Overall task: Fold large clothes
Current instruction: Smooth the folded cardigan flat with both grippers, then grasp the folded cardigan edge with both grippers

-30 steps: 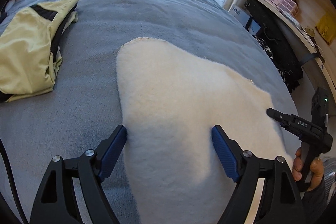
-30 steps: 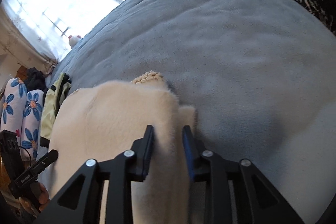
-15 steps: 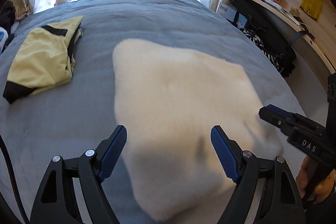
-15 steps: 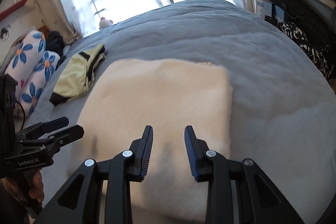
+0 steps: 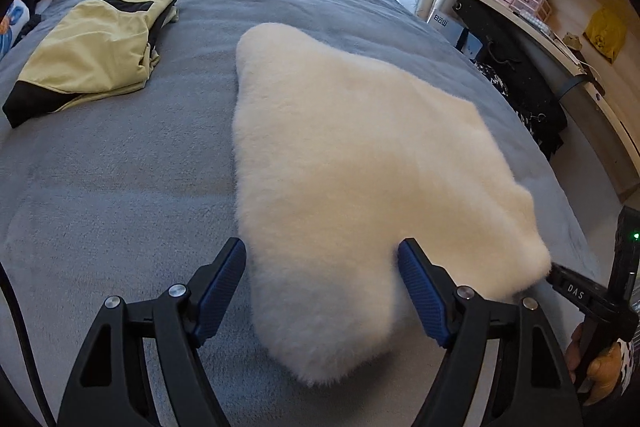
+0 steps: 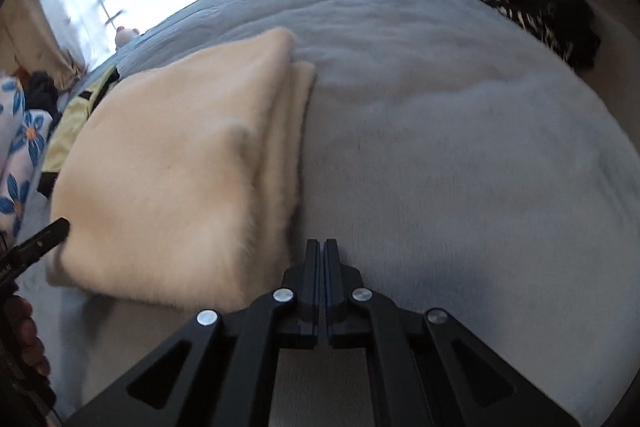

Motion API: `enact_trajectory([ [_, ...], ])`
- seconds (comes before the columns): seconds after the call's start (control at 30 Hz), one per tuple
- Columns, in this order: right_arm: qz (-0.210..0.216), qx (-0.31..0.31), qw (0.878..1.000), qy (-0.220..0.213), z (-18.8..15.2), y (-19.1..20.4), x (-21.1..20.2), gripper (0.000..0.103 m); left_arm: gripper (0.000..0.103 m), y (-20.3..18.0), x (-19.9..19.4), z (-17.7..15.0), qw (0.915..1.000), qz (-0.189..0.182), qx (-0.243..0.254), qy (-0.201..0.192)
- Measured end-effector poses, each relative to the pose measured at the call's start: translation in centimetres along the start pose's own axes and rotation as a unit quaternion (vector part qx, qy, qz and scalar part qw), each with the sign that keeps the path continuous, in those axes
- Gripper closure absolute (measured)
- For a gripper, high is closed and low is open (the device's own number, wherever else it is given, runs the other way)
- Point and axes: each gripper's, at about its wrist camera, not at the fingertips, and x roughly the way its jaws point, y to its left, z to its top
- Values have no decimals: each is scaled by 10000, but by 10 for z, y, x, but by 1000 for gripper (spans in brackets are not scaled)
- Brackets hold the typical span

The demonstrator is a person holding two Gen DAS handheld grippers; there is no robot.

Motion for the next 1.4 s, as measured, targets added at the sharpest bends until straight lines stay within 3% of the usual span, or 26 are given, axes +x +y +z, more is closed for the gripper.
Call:
enact_trajectory([
  [0.23,-33,45,9998,-187,-5,9,-16,100,26,-11,-15,-10,9991,228,303,-193],
  [0.43,-146,74,9998,-123,-1,22,-27,100,26,-8,-41,-17,9977,321,174,-570],
  [0.6,-186,219,9995,-151,-3,25,-41,100,26,-5,-62,-21,9962,239,230,-807],
  [0.97,109,63,9998,-177,-9,41,-69,99,25,-27,-96,-16,9971,-440,425,-464],
  [1.07,213,-14,9996,-197,-6,47,-76,83,22,-35,-103,-13,9965,-625,401,-380],
  [1.13,243,-98,9993,-281,-2,50,-83,59,19,-38,-107,-10,9957,-778,346,-358],
  [1.2,269,-151,9989,-352,3,52,-88,50,15,-40,-110,-7,9952,-872,269,-346],
  [1.33,394,-190,9982,-415,19,52,-95,40,14,-45,-111,2,9966,-538,293,-550],
  [1.4,518,-151,9976,-432,28,50,-98,36,14,-46,-110,5,9959,-598,360,-584],
])
